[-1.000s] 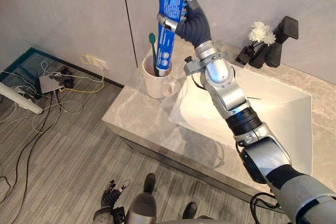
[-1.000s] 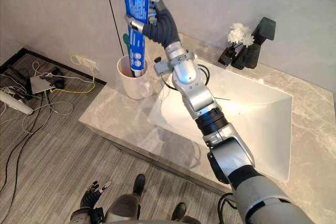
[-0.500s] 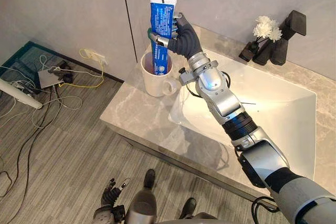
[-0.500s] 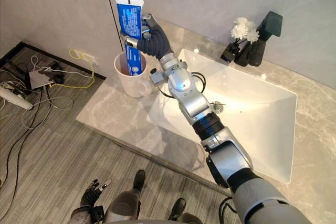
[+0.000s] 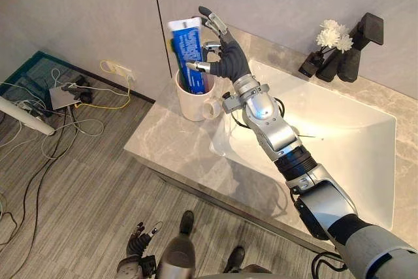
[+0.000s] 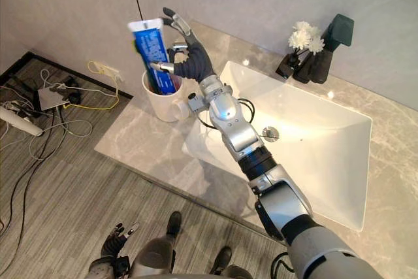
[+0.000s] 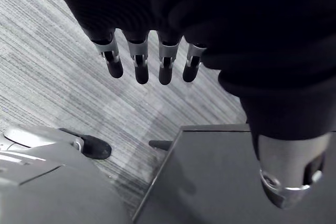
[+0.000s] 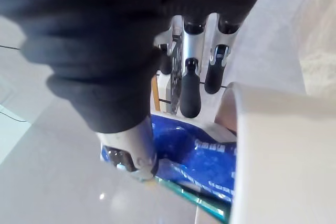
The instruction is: Organize washtable
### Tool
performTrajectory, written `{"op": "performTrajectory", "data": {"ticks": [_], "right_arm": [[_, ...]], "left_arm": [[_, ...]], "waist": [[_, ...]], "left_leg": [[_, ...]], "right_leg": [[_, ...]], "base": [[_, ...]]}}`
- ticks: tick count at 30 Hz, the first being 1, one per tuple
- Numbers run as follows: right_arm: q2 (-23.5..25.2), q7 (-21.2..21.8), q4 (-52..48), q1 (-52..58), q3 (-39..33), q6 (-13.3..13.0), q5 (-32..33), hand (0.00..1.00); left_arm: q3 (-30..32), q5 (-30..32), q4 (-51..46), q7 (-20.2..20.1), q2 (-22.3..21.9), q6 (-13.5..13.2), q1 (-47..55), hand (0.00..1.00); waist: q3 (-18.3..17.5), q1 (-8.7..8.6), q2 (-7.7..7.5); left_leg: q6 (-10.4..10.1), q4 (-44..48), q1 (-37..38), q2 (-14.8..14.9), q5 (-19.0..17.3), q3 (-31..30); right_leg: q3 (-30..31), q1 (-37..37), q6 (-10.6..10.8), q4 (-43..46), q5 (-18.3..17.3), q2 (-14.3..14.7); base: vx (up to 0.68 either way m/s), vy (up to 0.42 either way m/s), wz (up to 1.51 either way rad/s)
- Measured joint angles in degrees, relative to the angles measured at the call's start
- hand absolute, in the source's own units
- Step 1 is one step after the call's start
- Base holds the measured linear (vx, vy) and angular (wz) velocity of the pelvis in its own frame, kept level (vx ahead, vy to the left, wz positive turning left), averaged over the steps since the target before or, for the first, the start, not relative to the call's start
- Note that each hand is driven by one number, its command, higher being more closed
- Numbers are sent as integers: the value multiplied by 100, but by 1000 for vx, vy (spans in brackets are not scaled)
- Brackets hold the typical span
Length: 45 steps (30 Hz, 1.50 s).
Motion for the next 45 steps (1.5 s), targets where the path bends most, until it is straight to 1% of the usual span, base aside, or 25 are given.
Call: {"op": "performTrajectory", "data": {"ticks": [5,7,12,16,19,21,24,26,27,28,29,30,32,34,36,37,39,41,42,44,45], "right_arm": [[31,24,-15,194,1,-4,-40,0],[29,33,-251,354,1,-6,-41,0],[19,39,-449,510,1,-7,-41,0],[13,44,-496,563,-1,-16,-43,0],[-135,54,-1007,674,-10,-33,-45,0],[-271,114,-1407,732,-137,-99,-72,0],[-565,170,-1873,739,-467,-217,-89,0],[-977,174,-2192,742,-805,-350,-87,0],[-1074,172,-2282,742,-892,-366,-85,0],[-1265,172,-2470,744,-1068,-425,-84,0],[-1350,171,-2558,744,-1151,-487,-80,0],[-1507,177,-2748,744,-1340,-564,-79,0],[-1753,174,-3052,749,-1717,-685,-52,0],[-2065,158,-3508,810,-2392,-868,14,0],[-2230,135,-3735,970,-2830,-1058,113,0],[-2340,132,-3868,1208,-3238,-1156,140,0],[-2413,117,-3955,1496,-3765,-1241,166,0],[-2421,-70,-3997,1967,-4613,-1306,282,0],[-2420,-122,-3995,2132,-4809,-1326,320,0],[-2390,-276,-3966,2748,-5406,-1360,431,0],[-2380,-318,-3954,2908,-5505,-1360,435,0]], "left_arm": [[0,0,20,-6,0,3,-1,0],[-1,0,29,-14,-4,3,-2,0],[-3,4,60,-28,-9,9,-1,0],[-2,8,117,-36,0,10,14,0],[0,9,160,-39,10,10,16,0],[-1,14,217,-39,8,10,14,0],[0,26,374,-42,10,15,32,0],[0,67,400,-48,7,16,66,0],[0,70,404,-52,5,16,85,0],[0,72,411,-55,4,14,120,0],[1,80,434,-58,4,13,129,0],[6,83,513,-79,9,13,128,0],[7,127,542,-151,18,14,132,0],[20,127,614,-170,30,7,139,0],[20,132,661,-170,32,8,151,0],[22,136,731,-170,44,10,187,0],[21,138,734,-176,53,8,242,0],[27,189,755,-184,59,9,300,0],[28,205,769,-193,59,9,300,0],[37,296,857,-260,62,13,307,0],[38,296,880,-275,62,15,312,0]], "waist": [[-2,-6,8],[-9,-8,20],[-25,-30,47],[-33,-156,60],[-38,-214,60],[-102,-239,71],[-294,-315,79],[-384,-352,96],[-421,-364,100],[-481,-406,103],[-506,-437,107],[-549,-501,119],[-566,-558,129],[-579,-639,130],[-644,-688,135],[-752,-781,127],[-834,-846,117],[-902,-977,127],[-924,-993,132],[-1001,-1127,167],[-1025,-1153,178]], "left_leg": [[-13,-1,77,-4,-10,0],[-14,-1,84,-7,-10,0],[-10,-1,137,-11,-5,2],[-1,-1,154,-28,4,-1],[15,-1,200,-41,14,5],[16,-1,200,-47,14,11],[19,-1,203,-73,16,18],[20,-1,274,-84,16,29],[20,-1,276,-83,16,35],[20,-1,280,-81,16,46],[20,-1,281,-79,17,49],[20,-2,289,-73,17,57],[20,-3,339,-64,17,102],[18,-7,367,-51,16,157],[18,-8,370,-42,15,204],[18,-8,382,-41,15,226],[17,-9,396,-33,14,271],[15,-29,423,-21,11,351],[15,-44,426,-21,10,370],[16,-48,419,-21,10,416],[16,-48,419,-21,10,438]], "right_leg": [[-4,76,0,-6,0,-1],[-5,81,0,-6,0,-1],[-7,100,0,-7,-1,1],[-13,159,0,-15,-1,2],[-10,172,0,-30,-1,0],[-9,173,0,-38,-1,-2],[-9,198,1,-91,-1,-17],[-7,275,1,-125,-1,-21],[-3,272,1,-124,-1,-21],[7,271,1,-125,-1,-19],[10,271,1,-124,-1,-18],[18,271,1,-121,-1,-17],[71,291,1,-114,-1,-17],[130,288,1,-107,-1,-15],[161,270,8,-107,3,-16],[180,270,10,-106,4,-15],[237,260,11,-106,5,-12],[312,244,14,-105,8,-11],[328,232,14,-104,8,-11],[380,184,16,-102,6,-13],[406,170,16,-101,6,-13]], "base": [[0,0,0],[0,0,0],[-24,-5,0],[-9,-3,0],[-11,-3,-1],[0,0,0],[0,0,0],[0,0,0],[0,0,0],[-17,-9,-3],[-22,-13,-4],[-28,-12,-7],[-39,-10,-11],[-57,-9,-13],[-34,-8,-11],[-21,-11,-11],[-7,-8,-12],[-41,-9,-17],[-48,-4,-18],[-40,1,-13],[-32,3,-11]]}}
